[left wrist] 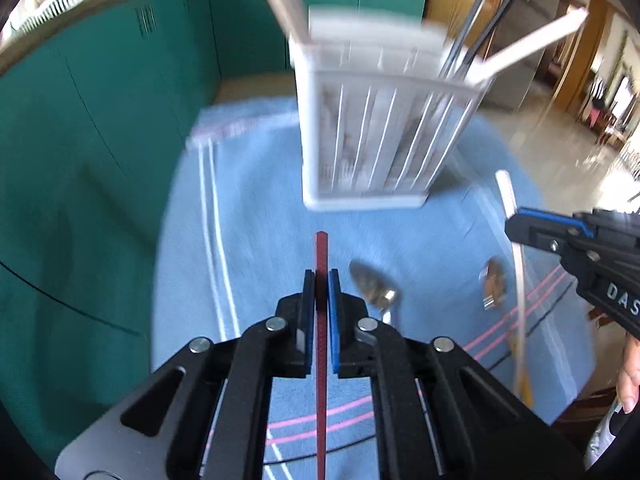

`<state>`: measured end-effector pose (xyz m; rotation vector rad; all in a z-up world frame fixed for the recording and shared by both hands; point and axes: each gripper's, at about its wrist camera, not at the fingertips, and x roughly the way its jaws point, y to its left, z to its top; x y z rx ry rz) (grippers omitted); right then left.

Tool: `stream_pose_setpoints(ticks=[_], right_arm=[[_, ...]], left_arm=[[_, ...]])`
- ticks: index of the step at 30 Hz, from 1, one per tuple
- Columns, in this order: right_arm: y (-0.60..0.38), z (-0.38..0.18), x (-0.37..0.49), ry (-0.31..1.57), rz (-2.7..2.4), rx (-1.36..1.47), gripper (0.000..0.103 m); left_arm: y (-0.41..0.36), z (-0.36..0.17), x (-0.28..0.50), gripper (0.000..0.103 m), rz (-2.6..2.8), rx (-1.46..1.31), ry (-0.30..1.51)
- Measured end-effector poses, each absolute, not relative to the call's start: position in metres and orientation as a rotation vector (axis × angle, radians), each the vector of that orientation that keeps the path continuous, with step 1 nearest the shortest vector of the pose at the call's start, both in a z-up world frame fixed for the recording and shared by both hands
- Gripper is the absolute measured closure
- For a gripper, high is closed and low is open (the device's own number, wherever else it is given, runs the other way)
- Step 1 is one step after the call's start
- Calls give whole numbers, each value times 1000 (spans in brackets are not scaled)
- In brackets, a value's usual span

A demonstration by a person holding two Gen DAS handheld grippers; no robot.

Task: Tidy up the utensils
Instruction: 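Lift the red chopstick with the left tool while the right tool lifts the pale chopstick over the holder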

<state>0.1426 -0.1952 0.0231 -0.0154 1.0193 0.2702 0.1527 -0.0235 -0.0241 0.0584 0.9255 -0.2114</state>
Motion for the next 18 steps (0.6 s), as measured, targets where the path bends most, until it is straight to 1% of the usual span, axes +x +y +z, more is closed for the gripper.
stream_pose_setpoints(ticks=[5, 10, 15, 18], right_arm=[[-202, 87, 103, 868, 319, 1, 96], [-207, 137, 77, 733, 351, 34, 96], [-202, 189, 76, 601, 361, 31, 96], [-200, 223, 95, 530, 331, 21, 96]], left_arm=[[-16, 48, 118, 97, -242, 19, 731], [-13, 103, 102, 97, -271, -7, 581], [-20, 165, 104, 97, -273, 1, 447], [-26, 205, 115, 97, -266, 16, 376]])
